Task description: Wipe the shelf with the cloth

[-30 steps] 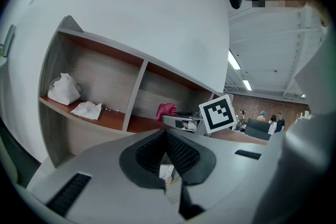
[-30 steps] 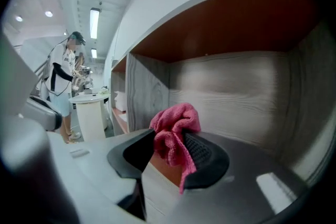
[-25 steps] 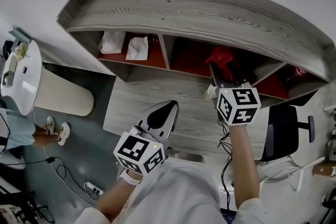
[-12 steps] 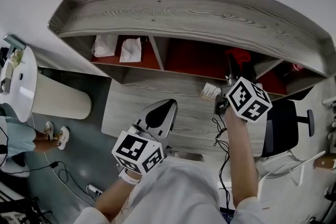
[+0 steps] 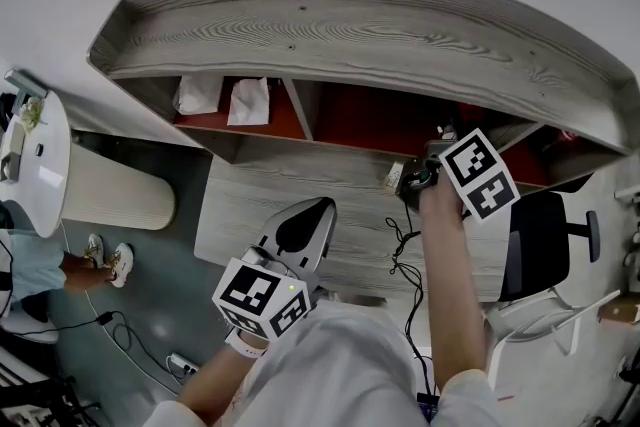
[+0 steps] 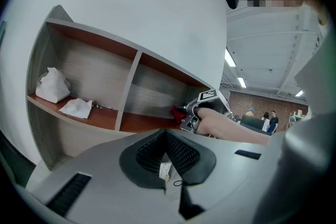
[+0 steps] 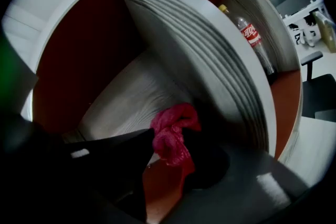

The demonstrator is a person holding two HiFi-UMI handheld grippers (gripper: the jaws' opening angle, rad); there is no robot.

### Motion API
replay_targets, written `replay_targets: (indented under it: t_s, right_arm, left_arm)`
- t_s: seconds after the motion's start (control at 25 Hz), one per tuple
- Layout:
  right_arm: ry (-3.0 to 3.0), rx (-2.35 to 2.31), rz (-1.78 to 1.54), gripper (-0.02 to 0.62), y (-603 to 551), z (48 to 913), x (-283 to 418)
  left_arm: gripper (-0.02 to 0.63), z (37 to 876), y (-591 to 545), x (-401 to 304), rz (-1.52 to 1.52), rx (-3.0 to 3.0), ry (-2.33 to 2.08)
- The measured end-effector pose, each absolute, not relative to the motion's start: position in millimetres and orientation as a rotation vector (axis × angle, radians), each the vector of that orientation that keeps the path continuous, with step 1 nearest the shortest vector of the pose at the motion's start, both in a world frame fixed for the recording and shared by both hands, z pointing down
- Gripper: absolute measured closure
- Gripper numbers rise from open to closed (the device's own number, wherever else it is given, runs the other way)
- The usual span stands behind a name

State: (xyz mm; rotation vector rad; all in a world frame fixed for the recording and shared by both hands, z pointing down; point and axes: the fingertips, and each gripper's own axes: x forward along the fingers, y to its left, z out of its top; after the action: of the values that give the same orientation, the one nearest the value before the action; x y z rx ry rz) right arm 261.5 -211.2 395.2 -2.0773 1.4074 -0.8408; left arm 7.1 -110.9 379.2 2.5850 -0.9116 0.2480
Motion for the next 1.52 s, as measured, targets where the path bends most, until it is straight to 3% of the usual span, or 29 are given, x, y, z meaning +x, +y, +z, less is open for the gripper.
replay_targets:
  t_s: [0.48, 1.0, 1.52]
  right_arm:
    - [1.112, -2.063, -0.983, 0.428, -209.2, 407.8, 287.8]
    - [1.243, -2.063, -0.633, 0.430, -197.3, 330.8, 283.0]
    - [1.198, -1.998, -0.648, 0.430, -167.8, 324.7, 278.9]
  left_arm:
    - [0.600, 379.4, -121.4, -0.5, 0.247, 2.571, -0.939]
    - [0.600, 374.2, -121.5, -4.1, 0.236, 2.573, -0.963]
    - [0.600, 372.9, -101.5, -0.2, 0.221, 2.582, -0.949]
